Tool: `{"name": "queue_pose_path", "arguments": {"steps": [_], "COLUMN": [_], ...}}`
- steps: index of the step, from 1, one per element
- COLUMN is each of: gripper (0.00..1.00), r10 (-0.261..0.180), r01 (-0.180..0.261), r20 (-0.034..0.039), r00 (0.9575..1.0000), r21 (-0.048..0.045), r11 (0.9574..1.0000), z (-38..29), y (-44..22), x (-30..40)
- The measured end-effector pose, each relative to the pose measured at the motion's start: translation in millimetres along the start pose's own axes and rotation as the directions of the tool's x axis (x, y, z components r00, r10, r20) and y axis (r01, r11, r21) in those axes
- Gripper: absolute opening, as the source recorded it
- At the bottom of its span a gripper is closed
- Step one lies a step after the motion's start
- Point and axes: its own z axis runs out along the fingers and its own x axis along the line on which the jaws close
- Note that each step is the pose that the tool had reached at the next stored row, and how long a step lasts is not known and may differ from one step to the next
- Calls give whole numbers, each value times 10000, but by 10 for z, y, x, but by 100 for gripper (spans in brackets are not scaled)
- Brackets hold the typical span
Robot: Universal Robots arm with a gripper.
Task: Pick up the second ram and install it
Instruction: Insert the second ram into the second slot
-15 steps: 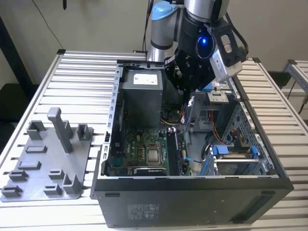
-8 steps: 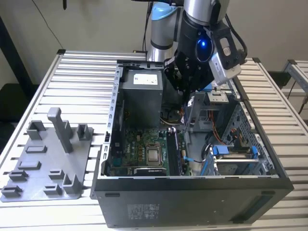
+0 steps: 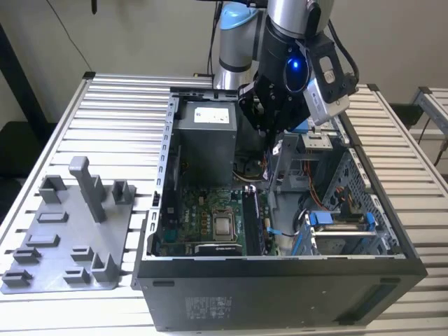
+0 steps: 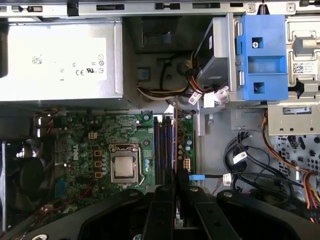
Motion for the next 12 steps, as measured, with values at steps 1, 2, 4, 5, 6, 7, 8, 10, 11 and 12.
{"name": "queue_pose_path", "arguments": {"steps": [1, 2, 4, 5, 6, 7, 8, 10, 11, 12], "gripper": [14, 14, 14, 14, 14, 14, 14, 14, 14, 14], "r10": [-1, -1, -2, -3, -4, -2, -3, -3, -3, -3], "r01": [1, 1, 2, 3, 4, 2, 3, 3, 3, 3], "r20": [0, 0, 4, 9, 15, 15, 16, 17, 17, 17], "r00": [10000, 10000, 10000, 10000, 10000, 10000, 10000, 10000, 10000, 10000], "r21": [0, 0, 1, -1, 0, 2, 12, 15, 18, 17], "r11": [10000, 10000, 10000, 10000, 10000, 10000, 10000, 10000, 10000, 10000], "z": [0, 0, 2, 9, 27, 44, 61, 97, 116, 133], "y": [0, -1, -1, -2, -4, -6, -8, -12, -14, -16], "x": [0, 0, 3, 3, 4, 4, 4, 5, 5, 6]}}
